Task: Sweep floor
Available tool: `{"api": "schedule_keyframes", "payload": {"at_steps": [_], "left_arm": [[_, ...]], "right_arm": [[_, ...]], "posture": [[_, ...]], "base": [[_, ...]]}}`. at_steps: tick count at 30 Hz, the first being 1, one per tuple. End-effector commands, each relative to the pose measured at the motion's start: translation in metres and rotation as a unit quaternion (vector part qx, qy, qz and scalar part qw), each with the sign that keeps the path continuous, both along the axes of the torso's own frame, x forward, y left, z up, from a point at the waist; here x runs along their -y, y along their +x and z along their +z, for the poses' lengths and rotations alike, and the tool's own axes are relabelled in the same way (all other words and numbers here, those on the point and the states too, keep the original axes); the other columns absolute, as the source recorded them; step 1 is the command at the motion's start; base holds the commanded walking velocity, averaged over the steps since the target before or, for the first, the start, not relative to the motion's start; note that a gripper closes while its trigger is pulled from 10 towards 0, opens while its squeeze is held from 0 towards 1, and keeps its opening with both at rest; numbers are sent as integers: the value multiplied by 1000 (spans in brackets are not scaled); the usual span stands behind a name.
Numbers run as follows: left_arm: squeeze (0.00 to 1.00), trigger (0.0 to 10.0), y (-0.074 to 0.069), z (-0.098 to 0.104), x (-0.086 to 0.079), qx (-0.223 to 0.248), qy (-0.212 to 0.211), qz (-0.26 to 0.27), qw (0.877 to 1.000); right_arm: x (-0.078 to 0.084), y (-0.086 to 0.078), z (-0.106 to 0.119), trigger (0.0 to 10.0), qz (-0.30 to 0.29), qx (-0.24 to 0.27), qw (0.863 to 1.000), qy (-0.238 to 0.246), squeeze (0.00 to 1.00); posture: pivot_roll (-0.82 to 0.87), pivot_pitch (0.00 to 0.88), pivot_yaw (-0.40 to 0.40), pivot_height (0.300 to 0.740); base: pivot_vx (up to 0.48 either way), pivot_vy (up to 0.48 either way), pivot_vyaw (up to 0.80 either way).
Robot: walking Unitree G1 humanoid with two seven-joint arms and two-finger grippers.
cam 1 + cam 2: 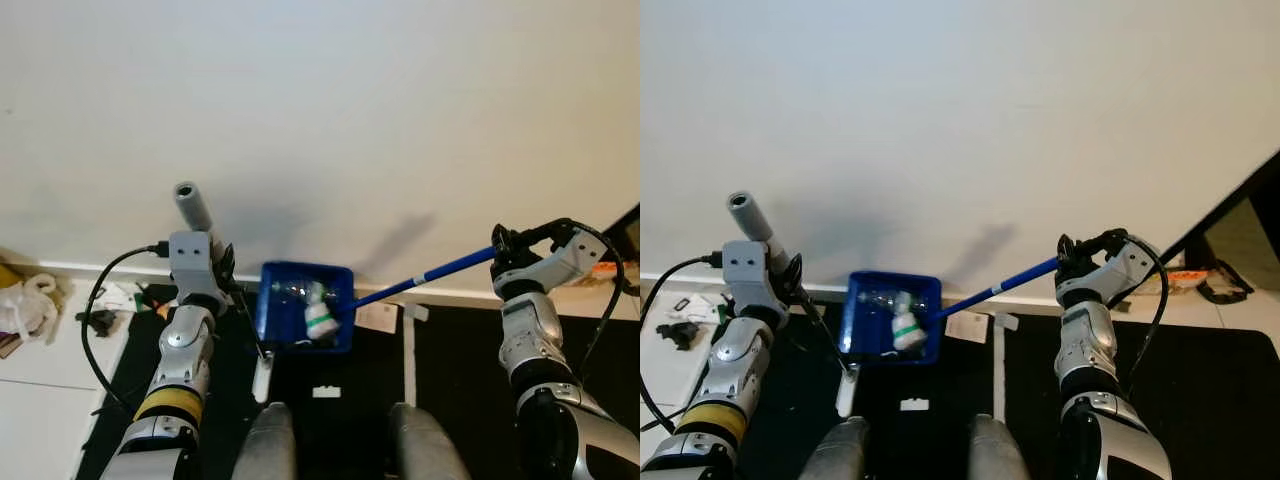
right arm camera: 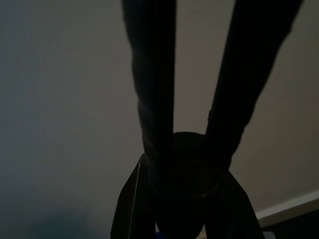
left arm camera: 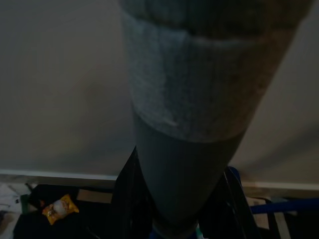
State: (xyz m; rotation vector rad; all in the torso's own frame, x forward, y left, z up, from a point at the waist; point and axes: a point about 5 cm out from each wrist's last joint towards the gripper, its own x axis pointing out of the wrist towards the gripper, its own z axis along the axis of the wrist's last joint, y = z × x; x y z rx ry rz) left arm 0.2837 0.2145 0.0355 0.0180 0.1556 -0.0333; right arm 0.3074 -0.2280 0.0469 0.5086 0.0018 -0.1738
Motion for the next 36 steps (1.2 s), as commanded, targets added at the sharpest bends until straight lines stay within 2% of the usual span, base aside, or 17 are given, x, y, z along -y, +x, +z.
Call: {"api": "schedule_keyframes", "payload": {"at_steps": [1,25,36], "left_arm": [[0,10000,2,4,1,10,5,-9,1000],[0,10000,4,6,2,9,4,-12,1000],[0,10000,2,4,2,8,1,-9,1000]], "right_arm": [[4,0,2,10000,-10,7,1000,6,0],[4,3,5,10000,-9,4,1000,-3,0],[12,6,11,10000,-17,12,1000,4,0]], "posture": [[10,68,10,740],[11,76,6,740],[10,77,5,740]], "base": [[0,-480,0],[0,-480,0],[0,-480,0]]}}
